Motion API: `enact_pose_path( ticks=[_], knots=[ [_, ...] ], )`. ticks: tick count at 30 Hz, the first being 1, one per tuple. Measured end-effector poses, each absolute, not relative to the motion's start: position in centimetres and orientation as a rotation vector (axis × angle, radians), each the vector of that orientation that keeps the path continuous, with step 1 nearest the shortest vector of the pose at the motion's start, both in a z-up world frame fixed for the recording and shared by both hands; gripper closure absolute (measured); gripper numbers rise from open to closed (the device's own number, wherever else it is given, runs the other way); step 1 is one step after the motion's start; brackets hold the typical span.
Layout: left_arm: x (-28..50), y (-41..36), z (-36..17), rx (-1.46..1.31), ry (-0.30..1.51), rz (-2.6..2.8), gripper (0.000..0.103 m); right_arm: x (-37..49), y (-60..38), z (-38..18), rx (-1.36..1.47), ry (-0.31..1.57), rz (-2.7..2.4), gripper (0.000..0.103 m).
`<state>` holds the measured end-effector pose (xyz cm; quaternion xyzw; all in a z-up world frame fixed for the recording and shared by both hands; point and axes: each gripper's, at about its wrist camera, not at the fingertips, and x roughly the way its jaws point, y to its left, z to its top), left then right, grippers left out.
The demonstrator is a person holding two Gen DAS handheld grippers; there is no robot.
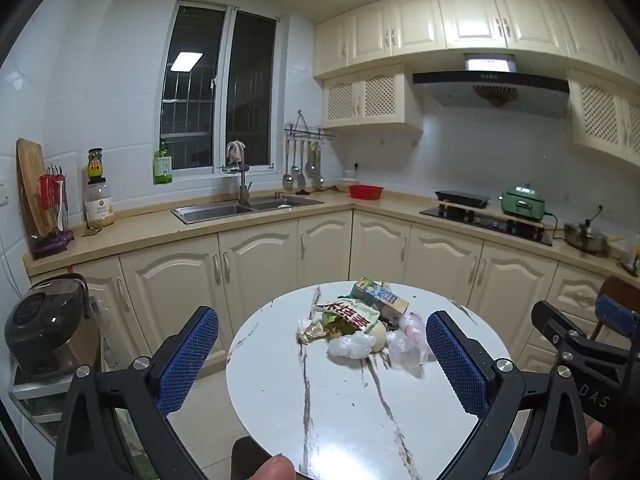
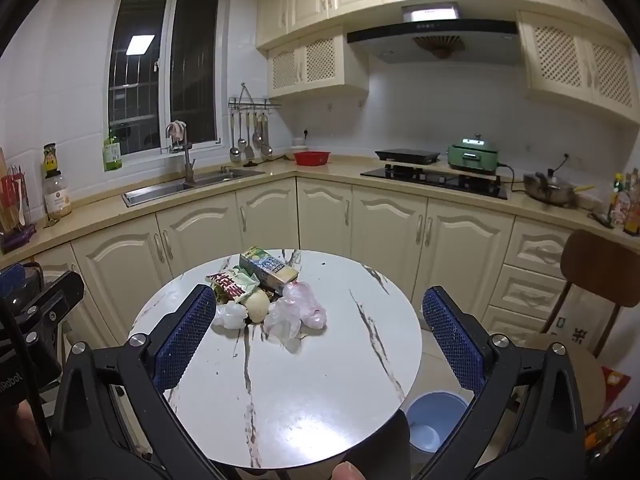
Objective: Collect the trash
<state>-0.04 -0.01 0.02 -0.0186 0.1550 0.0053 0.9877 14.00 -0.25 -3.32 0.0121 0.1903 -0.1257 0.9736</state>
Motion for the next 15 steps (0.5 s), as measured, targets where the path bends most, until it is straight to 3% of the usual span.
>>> enact_pose_path(
  ticks=[15],
  knots=[
    [-0.63, -0.64, -0.11, -0.03, 0.292, 0.014, 0.001, 13.66, -0.28, -3.2, 0.023, 0.374, -0.254, 0.0]
  ],
)
